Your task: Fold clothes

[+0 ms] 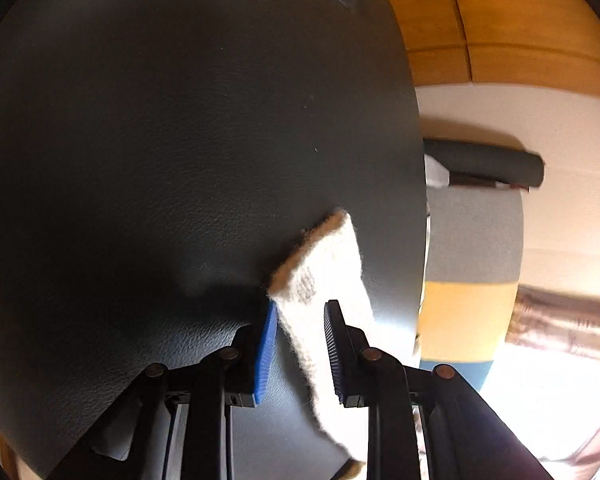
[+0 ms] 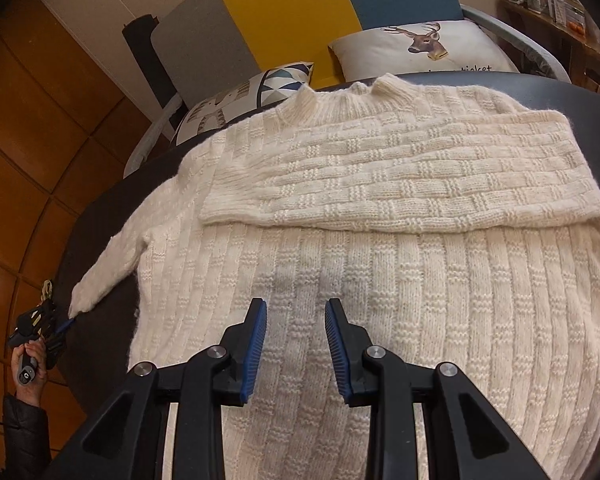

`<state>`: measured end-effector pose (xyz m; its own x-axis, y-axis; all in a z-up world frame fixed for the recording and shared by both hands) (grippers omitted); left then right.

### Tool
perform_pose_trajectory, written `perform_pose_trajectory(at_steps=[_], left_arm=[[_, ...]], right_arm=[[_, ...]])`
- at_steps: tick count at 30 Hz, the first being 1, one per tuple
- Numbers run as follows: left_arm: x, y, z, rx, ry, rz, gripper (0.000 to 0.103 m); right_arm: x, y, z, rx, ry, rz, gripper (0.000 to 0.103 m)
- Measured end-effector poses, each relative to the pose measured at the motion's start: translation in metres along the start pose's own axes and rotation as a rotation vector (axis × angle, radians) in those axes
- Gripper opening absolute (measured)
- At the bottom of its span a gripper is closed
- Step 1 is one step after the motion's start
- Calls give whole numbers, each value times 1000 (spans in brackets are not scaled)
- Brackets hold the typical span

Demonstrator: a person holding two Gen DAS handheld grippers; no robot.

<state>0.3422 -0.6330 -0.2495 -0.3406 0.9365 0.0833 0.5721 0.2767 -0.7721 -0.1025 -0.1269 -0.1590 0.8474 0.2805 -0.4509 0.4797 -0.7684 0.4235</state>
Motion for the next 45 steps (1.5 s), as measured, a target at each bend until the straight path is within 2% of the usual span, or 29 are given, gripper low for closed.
perform_pose_trajectory(at_steps=[3, 7, 12, 14, 16, 17, 18, 19, 25, 30, 33, 39, 45], left_arm=[[-2, 6, 0, 25, -17, -70, 25], [-1, 8, 2, 23, -31, -100, 22], [-3, 28, 1, 106, -31, -301, 22], [-3, 30, 2, 111, -36, -330, 22], [-3, 28, 1, 94, -40, -311, 22], [-4, 27, 2, 78, -42, -302, 22], [-3, 25, 4, 54, -45, -291, 10], [-3, 23, 3, 33, -50, -272, 6], [0, 7, 10, 10, -86, -140, 4], [12, -26, 3, 74, -88, -6, 4], [16, -74, 18, 117, -58, 96, 4], [83, -171, 45, 181, 58, 346, 4], [165, -230, 92, 194, 188, 511, 4]], right_arm=[[2, 2, 2, 7, 5, -2, 30], [6, 5, 4, 15, 13, -2, 30], [12, 0, 7, 21, 29, 1, 30], [13, -2, 8, 21, 32, 8, 30], [14, -4, 8, 20, 33, 15, 30], [15, -4, 8, 21, 34, 17, 30], [16, -5, 8, 20, 36, 16, 30], [17, -5, 8, 21, 38, 12, 30], [17, -8, 6, 47, 33, -11, 30], [11, -22, 6, 33, 25, 50, 30], [6, -29, 9, 13, 25, 88, 30], [-3, -18, 11, -12, 14, 46, 30], [-4, -20, 12, -32, 17, 52, 30]])
Point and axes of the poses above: each gripper's, at about its wrist camera, not at the fingertips, and z roughly the way its jaws point, y to its left, x to its underside, the point moved 2 cm from there along z, roughly the way its jaws point, and after that the axes turned 2 degrees about z, right-handed, at the moved point
